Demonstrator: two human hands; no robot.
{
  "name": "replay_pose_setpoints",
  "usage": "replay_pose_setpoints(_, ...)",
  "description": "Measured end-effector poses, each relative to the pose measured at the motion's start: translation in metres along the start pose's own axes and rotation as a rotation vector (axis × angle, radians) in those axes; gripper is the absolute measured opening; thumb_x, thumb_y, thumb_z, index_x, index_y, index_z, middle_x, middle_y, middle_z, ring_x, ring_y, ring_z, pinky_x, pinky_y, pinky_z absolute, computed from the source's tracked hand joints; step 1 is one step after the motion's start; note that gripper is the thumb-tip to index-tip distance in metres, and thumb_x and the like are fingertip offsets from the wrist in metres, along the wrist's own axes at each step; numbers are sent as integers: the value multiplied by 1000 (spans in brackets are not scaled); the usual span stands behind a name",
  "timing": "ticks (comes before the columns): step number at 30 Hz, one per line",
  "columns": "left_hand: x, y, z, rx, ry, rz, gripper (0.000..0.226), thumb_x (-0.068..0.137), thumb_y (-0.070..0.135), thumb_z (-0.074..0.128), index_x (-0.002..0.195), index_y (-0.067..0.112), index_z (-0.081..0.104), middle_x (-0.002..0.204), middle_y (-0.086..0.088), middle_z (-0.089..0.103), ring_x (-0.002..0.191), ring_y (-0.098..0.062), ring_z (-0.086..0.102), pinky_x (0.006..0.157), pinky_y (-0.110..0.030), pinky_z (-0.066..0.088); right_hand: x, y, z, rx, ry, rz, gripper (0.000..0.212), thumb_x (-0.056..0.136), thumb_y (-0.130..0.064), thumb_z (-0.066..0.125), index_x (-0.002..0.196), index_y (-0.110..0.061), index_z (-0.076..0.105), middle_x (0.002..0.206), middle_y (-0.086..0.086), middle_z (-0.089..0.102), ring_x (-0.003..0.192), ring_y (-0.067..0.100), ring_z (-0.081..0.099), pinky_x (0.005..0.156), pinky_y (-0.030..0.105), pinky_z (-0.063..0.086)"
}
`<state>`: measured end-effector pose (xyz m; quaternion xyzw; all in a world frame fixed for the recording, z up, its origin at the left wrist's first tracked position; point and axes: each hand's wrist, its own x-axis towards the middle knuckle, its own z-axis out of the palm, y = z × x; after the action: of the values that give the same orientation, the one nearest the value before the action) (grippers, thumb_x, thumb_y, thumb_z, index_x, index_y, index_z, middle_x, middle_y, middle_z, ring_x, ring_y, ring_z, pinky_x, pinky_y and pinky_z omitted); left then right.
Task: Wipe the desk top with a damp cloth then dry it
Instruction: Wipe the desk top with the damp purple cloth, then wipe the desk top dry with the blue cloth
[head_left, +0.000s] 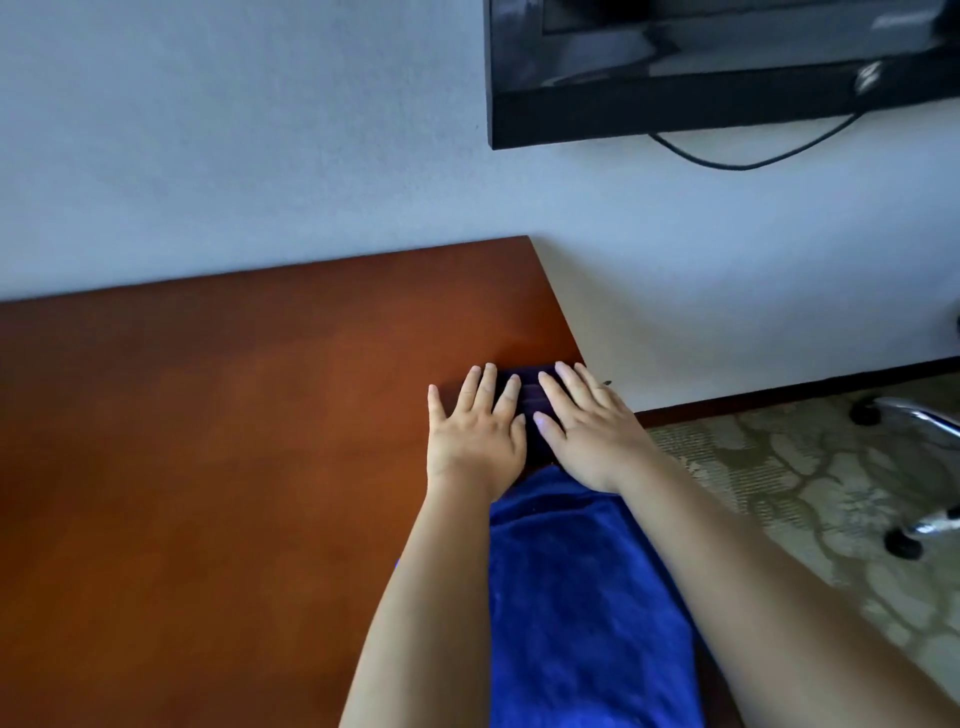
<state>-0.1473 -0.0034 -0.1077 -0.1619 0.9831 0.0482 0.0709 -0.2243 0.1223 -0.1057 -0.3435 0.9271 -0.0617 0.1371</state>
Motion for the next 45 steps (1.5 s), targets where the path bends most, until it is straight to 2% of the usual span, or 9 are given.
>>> replay_pose_setpoints(17, -23, 9, 1, -2, -61, -15, 54, 104, 41, 8, 154, 27, -6, 162, 1, -14, 147, -14, -17, 118, -54, -6, -21, 0, 1, -20, -82, -8, 58, 103, -46, 12, 153, -26, -7, 160, -4, -17, 146, 13, -18, 120, 39, -2)
replay_pose_setpoints(24, -21, 1, -19, -15, -190, 48, 55, 103, 44, 13, 154, 30, -5, 161, 2, -16, 147, -14, -17, 118, -54, -6, -25, -6, -9, -45, -147, 32, 59, 102, -48, 12, 154, -25, -5, 160, -1, -16, 146, 14, -16, 120, 42, -3)
replay_pose_setpoints(29, -61, 5, -11, -120, -164, 59, 53, 104, 44, 11, 154, 32, -2, 161, 4, -18, 146, -13, -21, 118, -49, -10, -55, -17, -18, 70, -157, 23, 56, 103, -47, 14, 154, -26, 4, 161, -1, -10, 147, 14, -13, 119, 40, -5)
replay_pose_setpoints(34, -96, 8, -8, -101, -203, 81, 58, 102, 50, 11, 154, 29, -3, 160, 5, -18, 146, -14, -21, 119, -49, -9, -87, -19, -15, -68, -190, 5, 60, 102, -50, 18, 154, -25, 4, 160, -1, -17, 147, 15, -15, 120, 38, -6)
replay_pose_setpoints(37, -101, 6, -13, -131, -250, 84, 64, 100, 56, 17, 155, 27, -1, 161, 7, -16, 147, -13, -19, 119, -49, -7, -97, -25, -13, -61, -232, 16, 64, 102, -49, 23, 154, -21, -2, 160, 1, -17, 147, 16, -13, 119, 35, -3)
replay_pose_setpoints(41, -97, -8, -27, -100, -334, 154, 79, 95, 56, 42, 155, 26, 0, 161, 8, -13, 148, -12, -14, 120, -49, 0, -97, -29, -15, -56, -258, 37, 70, 101, -50, 29, 154, -20, -4, 160, 2, -15, 148, 18, -12, 119, 36, 0)
replay_pose_setpoints(45, -95, -17, -39, -144, -362, 158, 72, 88, 49, 60, 147, 23, 30, 162, 9, -5, 149, -12, 2, 120, -44, 12, -97, -29, -18, -31, -273, 51, 75, 97, -51, 41, 154, -21, 4, 161, 1, -10, 148, 18, -7, 119, 39, 7)
